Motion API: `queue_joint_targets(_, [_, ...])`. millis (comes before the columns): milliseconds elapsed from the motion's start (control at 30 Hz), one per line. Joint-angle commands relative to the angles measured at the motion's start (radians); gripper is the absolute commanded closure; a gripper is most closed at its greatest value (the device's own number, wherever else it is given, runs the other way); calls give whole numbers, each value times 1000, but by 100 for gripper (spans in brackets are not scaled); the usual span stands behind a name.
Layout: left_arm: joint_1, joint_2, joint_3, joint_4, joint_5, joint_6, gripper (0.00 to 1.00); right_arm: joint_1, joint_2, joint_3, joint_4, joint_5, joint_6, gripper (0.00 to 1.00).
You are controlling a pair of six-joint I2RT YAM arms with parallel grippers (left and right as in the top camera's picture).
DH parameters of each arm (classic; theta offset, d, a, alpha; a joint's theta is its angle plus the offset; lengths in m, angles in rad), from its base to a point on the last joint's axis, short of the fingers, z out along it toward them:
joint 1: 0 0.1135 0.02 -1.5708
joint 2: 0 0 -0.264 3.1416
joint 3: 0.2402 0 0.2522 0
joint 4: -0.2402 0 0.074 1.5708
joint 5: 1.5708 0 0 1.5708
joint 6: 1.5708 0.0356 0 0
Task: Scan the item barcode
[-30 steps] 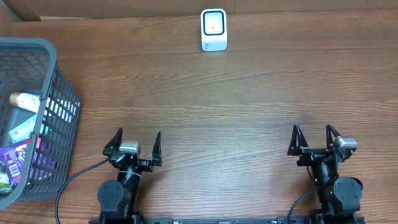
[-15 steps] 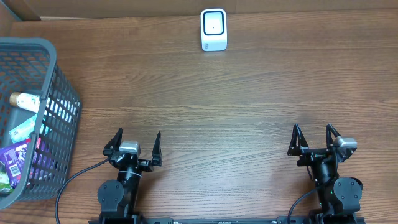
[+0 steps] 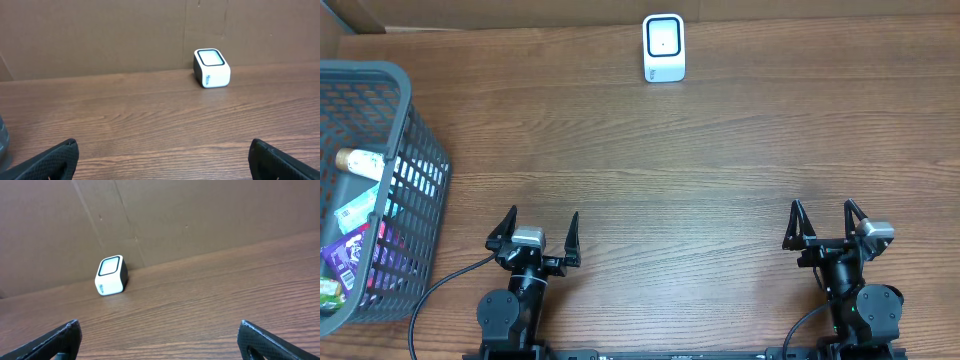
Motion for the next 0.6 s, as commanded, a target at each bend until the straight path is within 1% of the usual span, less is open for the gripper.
queue_joint_targets(0, [-4,-9,-3,-2,-14,12,0,5,-11,-10,7,13,-4,0])
queue_joint_targets(567, [-3,-9,-3,-1,-11,9,1,5,-11,-10,9,16,0,0])
